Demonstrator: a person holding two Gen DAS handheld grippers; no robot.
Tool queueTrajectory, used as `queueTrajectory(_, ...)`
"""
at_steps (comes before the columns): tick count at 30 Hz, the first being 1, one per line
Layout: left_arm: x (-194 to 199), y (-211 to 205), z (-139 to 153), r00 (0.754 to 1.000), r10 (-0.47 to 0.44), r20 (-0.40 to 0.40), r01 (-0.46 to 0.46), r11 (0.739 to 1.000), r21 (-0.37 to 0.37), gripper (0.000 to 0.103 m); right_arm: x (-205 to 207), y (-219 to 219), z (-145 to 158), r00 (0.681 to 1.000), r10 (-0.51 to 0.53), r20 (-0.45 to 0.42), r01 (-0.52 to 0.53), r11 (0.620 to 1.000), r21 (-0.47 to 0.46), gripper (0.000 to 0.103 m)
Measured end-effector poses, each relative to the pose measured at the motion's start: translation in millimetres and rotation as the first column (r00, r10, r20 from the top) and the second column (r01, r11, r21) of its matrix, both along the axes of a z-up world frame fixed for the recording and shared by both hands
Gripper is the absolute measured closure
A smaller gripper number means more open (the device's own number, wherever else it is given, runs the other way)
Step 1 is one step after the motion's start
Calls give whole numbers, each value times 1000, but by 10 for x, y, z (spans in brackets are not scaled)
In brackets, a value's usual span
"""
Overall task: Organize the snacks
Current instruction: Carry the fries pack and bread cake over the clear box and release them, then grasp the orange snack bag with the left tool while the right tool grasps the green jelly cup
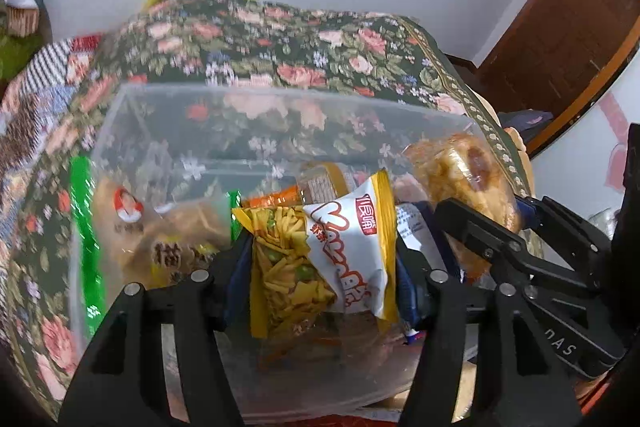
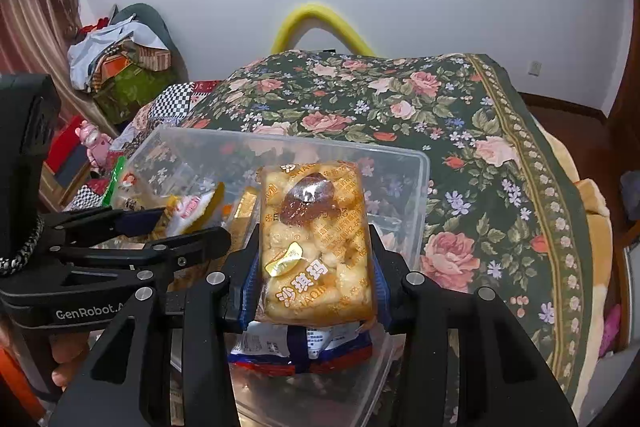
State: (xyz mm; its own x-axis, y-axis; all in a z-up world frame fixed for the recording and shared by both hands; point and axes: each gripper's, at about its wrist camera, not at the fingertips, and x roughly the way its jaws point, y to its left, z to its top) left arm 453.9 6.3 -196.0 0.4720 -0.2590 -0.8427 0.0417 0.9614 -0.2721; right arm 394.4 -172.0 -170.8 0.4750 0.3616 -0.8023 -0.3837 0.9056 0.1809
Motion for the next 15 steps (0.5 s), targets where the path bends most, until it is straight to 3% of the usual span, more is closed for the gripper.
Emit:
queueTrajectory(4, -53, 5, 6, 1000, -1, 6, 1, 1000, -6, 40, -46, 20, 53, 1000, 1, 20, -1, 1000, -24, 59)
queueTrajectory(9, -239, -91, 185, 996, -19, 90, 9, 994, 106, 36, -182, 36, 197, 998, 6, 70, -3, 999, -54, 53)
queueTrajectory(15, -500, -93, 514, 985, -42, 165, 15, 987, 163, 34, -406, 8, 461, 993, 12, 119, -6, 999, -51, 53)
